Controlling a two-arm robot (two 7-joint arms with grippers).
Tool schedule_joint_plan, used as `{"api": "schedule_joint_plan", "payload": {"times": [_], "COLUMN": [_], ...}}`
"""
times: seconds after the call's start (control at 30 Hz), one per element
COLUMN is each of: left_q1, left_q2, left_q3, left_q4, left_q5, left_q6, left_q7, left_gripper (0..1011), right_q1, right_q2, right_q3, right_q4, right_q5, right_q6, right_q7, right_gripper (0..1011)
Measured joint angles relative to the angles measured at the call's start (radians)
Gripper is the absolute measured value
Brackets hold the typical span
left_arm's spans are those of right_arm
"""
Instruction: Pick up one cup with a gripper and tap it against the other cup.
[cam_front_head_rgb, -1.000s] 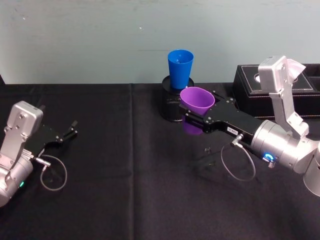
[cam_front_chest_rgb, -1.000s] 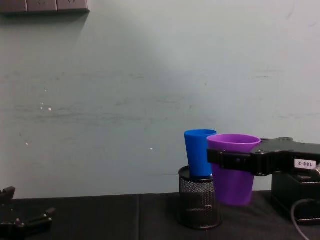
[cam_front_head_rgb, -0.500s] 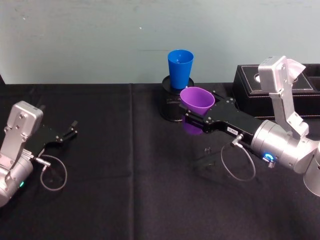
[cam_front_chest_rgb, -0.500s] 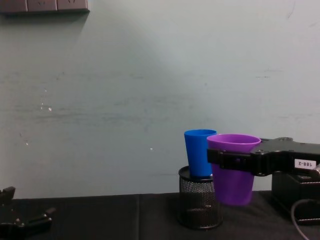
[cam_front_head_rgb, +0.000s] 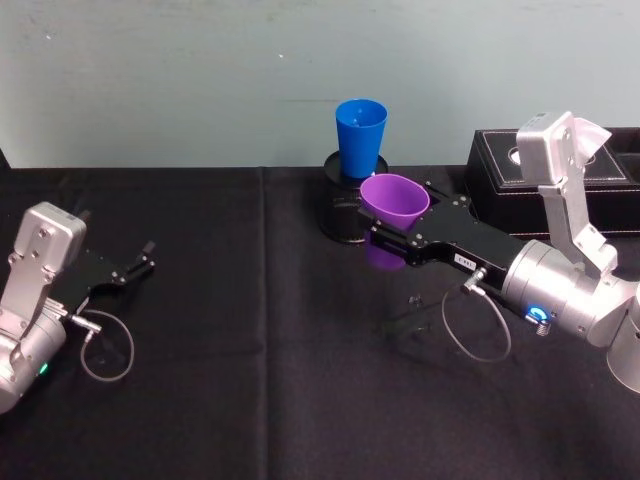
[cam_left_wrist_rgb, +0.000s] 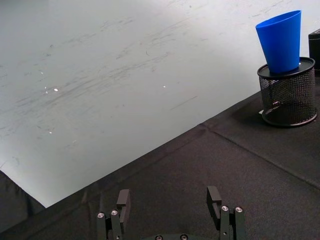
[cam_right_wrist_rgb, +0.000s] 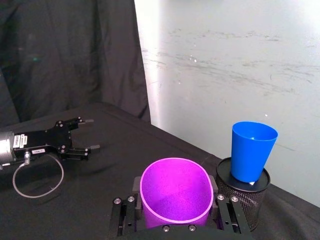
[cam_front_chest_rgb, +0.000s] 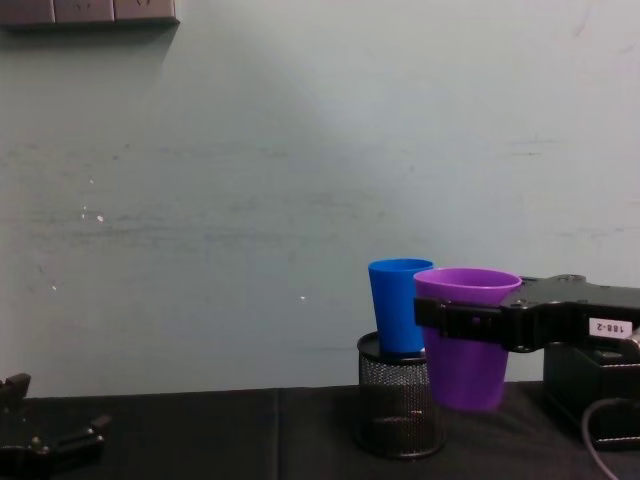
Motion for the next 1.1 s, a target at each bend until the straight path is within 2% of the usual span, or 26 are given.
{"api": "schedule_joint_plan", "payload": {"times": [0.83,1.1], "left_q1": [0.000,0.000], "left_q2": [0.000,0.000], "left_q3": [0.000,0.000], "left_q4": [0.000,0.000], "left_q5": [0.000,0.000], "left_q6": [0.000,0.000], "left_q7": [0.000,0.000], "left_gripper": [1000,1000], "right_q1": [0.000,0.034], "right_q2": [0.000,-0.018], "right_q3": [0.000,-0.019], "right_q4": [0.000,0.067], "right_q5": [0.000,0.001], "right_q6": [0.000,-0.012], "right_q7": [0.000,-0.001], "right_gripper": [726,724]}}
